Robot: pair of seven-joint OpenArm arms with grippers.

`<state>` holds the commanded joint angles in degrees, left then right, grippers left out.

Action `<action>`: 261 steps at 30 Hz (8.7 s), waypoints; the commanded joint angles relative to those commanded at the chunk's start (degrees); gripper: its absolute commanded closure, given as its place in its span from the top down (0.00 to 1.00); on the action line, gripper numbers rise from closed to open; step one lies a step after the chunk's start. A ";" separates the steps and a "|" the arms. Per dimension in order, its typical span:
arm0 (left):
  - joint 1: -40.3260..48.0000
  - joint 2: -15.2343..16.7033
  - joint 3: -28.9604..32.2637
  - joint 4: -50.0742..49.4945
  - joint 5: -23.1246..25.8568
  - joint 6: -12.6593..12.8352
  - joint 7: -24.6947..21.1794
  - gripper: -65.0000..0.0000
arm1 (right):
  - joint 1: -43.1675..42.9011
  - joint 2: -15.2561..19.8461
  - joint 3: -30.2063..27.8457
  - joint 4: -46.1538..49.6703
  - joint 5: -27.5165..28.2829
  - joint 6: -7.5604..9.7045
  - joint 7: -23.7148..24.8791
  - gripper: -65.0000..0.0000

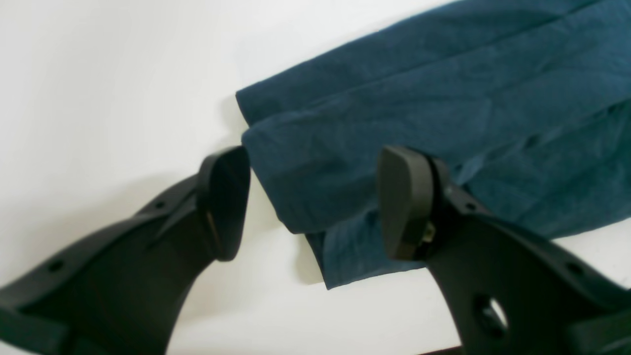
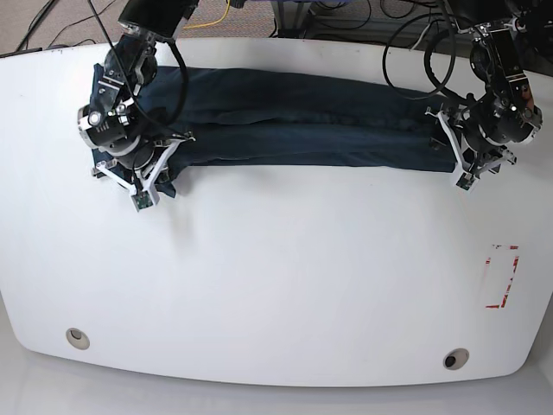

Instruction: Layout the t-shirt on the table in an organized manner, then fold the t-shirt properly

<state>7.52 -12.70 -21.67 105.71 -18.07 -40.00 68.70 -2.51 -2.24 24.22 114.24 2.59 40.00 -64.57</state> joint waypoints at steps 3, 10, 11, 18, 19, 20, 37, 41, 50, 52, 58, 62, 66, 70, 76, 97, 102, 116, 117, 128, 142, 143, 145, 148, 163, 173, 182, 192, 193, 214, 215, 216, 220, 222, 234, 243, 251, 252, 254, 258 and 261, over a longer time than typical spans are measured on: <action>-0.09 0.00 0.00 0.00 0.00 0.00 0.00 0.59 | -1.05 -0.26 0.00 2.29 1.23 0.00 -2.90 0.00; -0.18 0.00 0.09 0.00 0.00 0.00 0.00 0.59 | -5.54 0.26 1.49 2.37 10.90 0.00 -6.24 0.00; -0.18 0.00 0.09 0.00 0.00 0.00 0.00 0.59 | -6.24 0.26 1.85 2.37 12.22 0.00 -6.59 0.00; -0.18 0.00 0.09 0.00 0.00 0.00 0.00 0.59 | -12.31 0.26 3.52 2.37 18.73 0.00 -6.68 0.00; -0.18 0.00 0.09 0.00 0.00 0.00 0.00 0.59 | -12.57 0.26 3.60 2.37 19.16 0.00 -6.68 0.00; -0.18 0.00 0.09 0.00 0.00 0.00 0.00 0.59 | -13.36 0.26 4.31 2.37 20.22 0.00 -6.68 0.01; -0.35 0.00 1.76 -0.09 0.00 0.00 0.00 0.59 | -18.99 3.34 6.33 2.46 27.78 0.00 -6.68 0.43; -0.35 0.00 1.85 -0.09 0.00 0.00 0.00 0.59 | -20.22 3.87 7.21 2.46 30.33 0.00 -5.89 0.68; 0.09 0.26 4.57 0.35 -0.26 0.00 0.00 0.59 | -18.90 6.68 14.95 2.29 40.18 0.00 -5.54 0.71; 0.26 0.35 5.10 0.44 -0.26 0.00 0.00 0.59 | -18.55 7.47 16.70 2.20 41.23 0.00 -5.54 0.71; 1.76 0.35 7.03 0.18 -0.09 0.00 -0.09 0.59 | -18.29 9.58 20.75 1.58 40.18 0.00 -5.54 0.71; 3.52 0.35 7.82 -0.35 0.00 0.00 -2.55 0.59 | -18.20 10.02 20.92 -1.49 37.89 0.00 -5.36 0.71; 5.01 0.09 7.82 -3.52 0.00 0.00 -7.21 0.59 | -18.20 9.67 20.04 -4.13 34.46 0.00 -1.76 0.71; 4.92 0.00 7.74 -8.88 0.00 0.00 -7.82 0.59 | -18.20 10.11 15.56 -8.97 31.21 0.00 5.27 0.71; 4.40 -1.14 7.74 -13.10 1.14 0.00 -12.48 0.59 | -16.44 11.43 12.22 -16.18 25.93 0.00 12.57 0.62; -3.25 -3.60 7.30 -23.21 4.92 0.00 -15.82 0.59 | 2.73 13.71 12.22 -39.65 10.64 0.00 22.07 0.31; -3.52 -4.66 6.51 -23.21 4.92 0.00 -15.82 0.59 | 6.15 13.54 12.22 -40.18 7.38 0.00 22.33 0.31; -3.52 -4.75 5.36 -22.86 4.66 0.00 -15.82 0.59 | 7.91 11.96 12.57 -22.59 7.65 0.00 13.27 0.75; -3.52 -4.66 5.36 -22.86 4.66 0.00 -15.82 0.59 | 7.82 11.60 12.66 -21.19 7.65 0.00 12.66 0.75; -4.40 -4.57 5.36 -22.95 4.66 0.00 -15.82 0.59 | 7.82 11.25 12.66 -12.31 7.21 0.00 6.68 0.75; -4.66 -4.57 5.36 -23.12 4.66 0.00 -15.74 0.59 | 7.82 11.25 12.57 -19.43 7.30 0.00 8.35 0.58; -4.66 -4.57 5.36 -23.12 4.66 0.00 -15.74 0.59 | 7.56 11.16 12.57 -20.40 7.21 0.00 9.14 0.53; -4.66 -4.57 5.36 -23.12 4.66 0.00 -15.74 0.59 | 6.24 11.16 12.40 -21.80 7.56 0.00 10.20 0.46; -4.66 -4.57 5.36 -23.03 4.66 0.00 -15.74 0.59 | 4.57 10.73 12.31 -21.98 7.74 0.00 10.29 0.43; -4.57 -4.57 5.36 -23.21 4.66 0.00 -15.74 0.59 | -0.35 6.77 12.31 -19.16 7.65 0.00 10.46 0.48; -4.40 -4.48 5.36 -23.21 4.66 0.00 -15.74 0.59 | -0.09 6.77 12.40 -13.80 7.21 0.00 10.29 0.41; -4.31 -4.48 5.36 -23.21 4.66 0.00 -15.74 0.59 | 4.66 7.21 12.66 -15.30 5.36 0.00 10.46 0.88; -4.31 -4.57 5.36 -23.03 4.66 0.00 -15.74 0.59 | 13.71 10.73 12.75 -31.03 1.93 0.00 17.05 0.94; -4.31 -4.57 5.36 -23.03 4.66 0.00 -15.74 0.59 | 14.33 10.99 12.75 -32.35 1.93 0.00 17.32 0.94; -3.52 -4.66 5.36 -23.21 4.66 0.00 -15.74 0.59 | 19.08 14.95 12.84 -47.38 2.37 0.00 23.47 0.16; -3.43 -4.66 5.36 -23.21 4.66 0.00 -15.74 0.59 | 18.99 14.95 12.84 -46.95 2.37 0.00 23.47 0.16; -3.43 -4.75 5.36 -23.21 4.66 0.00 -15.74 0.59 | 18.81 14.95 13.10 -46.07 2.37 0.00 23.38 0.16; -3.43 -4.75 5.36 -23.21 4.75 0.00 -15.74 0.59 | 18.81 14.77 16.00 -44.22 1.85 0.00 23.21 0.16; -3.43 -4.84 5.36 -23.21 4.84 0.00 -15.74 0.59 | 18.81 14.86 17.41 -44.04 1.85 0.00 23.21 0.16; -3.43 -4.84 5.36 -23.21 4.92 0.00 -15.74 0.59 | 18.73 16.09 20.13 -44.04 1.76 0.00 23.21 0.16; -3.43 -4.84 5.36 -23.21 4.92 0.00 -15.74 0.59 | 18.81 16.18 20.04 -43.96 1.76 0.00 23.21 0.59; -3.43 -4.84 5.36 -23.21 4.92 0.00 -15.74 0.59 | 17.14 15.65 19.78 -36.04 2.37 0.00 21.19 0.84; -3.43 -4.84 5.36 -23.21 4.92 0.00 -15.74 0.59 | 16.88 15.47 19.78 -34.29 2.37 0.00 19.69 0.84; -3.43 -4.84 5.36 -23.21 4.92 0.00 -15.74 0.59 | 16.62 13.63 19.69 -28.22 2.37 0.00 14.07 0.85; -3.43 -4.84 5.36 -23.21 4.92 0.00 -15.74 0.59 | 15.74 10.73 19.69 -17.49 2.37 0.00 5.45 0.85; -3.43 -4.84 5.36 -23.21 4.92 0.00 -15.74 0.59 | 14.07 8.18 19.60 -11.52 2.46 0.00 1.49 0.85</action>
<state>4.09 -17.54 -16.31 82.51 -13.14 -40.00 52.97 11.56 5.93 43.82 102.73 5.05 40.00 -63.08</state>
